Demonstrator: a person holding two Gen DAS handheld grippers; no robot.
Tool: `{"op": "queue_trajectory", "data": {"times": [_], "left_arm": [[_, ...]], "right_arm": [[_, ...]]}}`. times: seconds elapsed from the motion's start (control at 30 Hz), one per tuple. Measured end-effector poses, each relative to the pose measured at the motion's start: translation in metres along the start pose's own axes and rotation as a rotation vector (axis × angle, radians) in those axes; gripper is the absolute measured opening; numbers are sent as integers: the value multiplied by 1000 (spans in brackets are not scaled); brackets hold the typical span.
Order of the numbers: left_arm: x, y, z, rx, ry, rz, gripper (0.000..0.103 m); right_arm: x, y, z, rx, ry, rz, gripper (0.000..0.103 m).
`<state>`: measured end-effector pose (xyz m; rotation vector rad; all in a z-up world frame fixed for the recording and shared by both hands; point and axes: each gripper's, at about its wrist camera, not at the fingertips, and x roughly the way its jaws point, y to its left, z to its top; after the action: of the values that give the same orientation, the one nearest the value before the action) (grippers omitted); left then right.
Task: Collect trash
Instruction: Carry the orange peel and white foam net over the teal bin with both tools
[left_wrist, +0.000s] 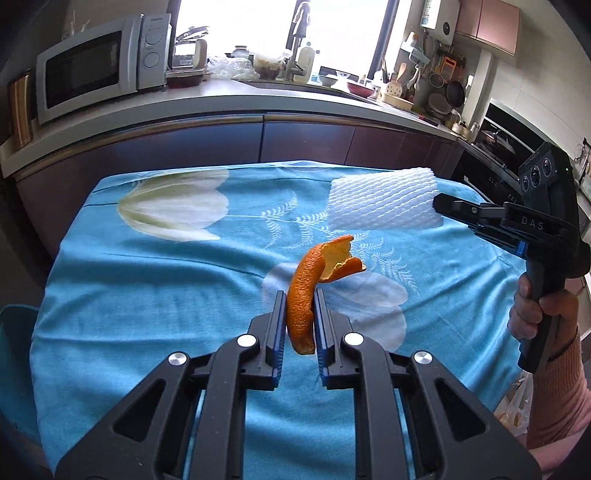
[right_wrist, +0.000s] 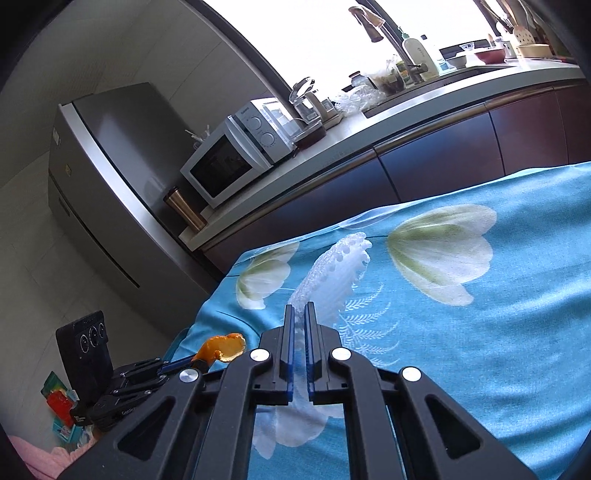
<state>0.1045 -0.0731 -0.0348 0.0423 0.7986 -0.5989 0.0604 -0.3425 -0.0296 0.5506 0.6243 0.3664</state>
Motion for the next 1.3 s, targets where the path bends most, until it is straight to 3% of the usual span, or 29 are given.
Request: {"op": "queue_trajectory", "data": {"times": [0.43,1.3], "left_arm": [[-72,69,-40,-128,-59,100,15],[-146,148,-82,-266,-117,246,15]], "right_arm": [[27,65,-24,-63,49,147,4],[102,153,-53,-140,192,324,4]]}}
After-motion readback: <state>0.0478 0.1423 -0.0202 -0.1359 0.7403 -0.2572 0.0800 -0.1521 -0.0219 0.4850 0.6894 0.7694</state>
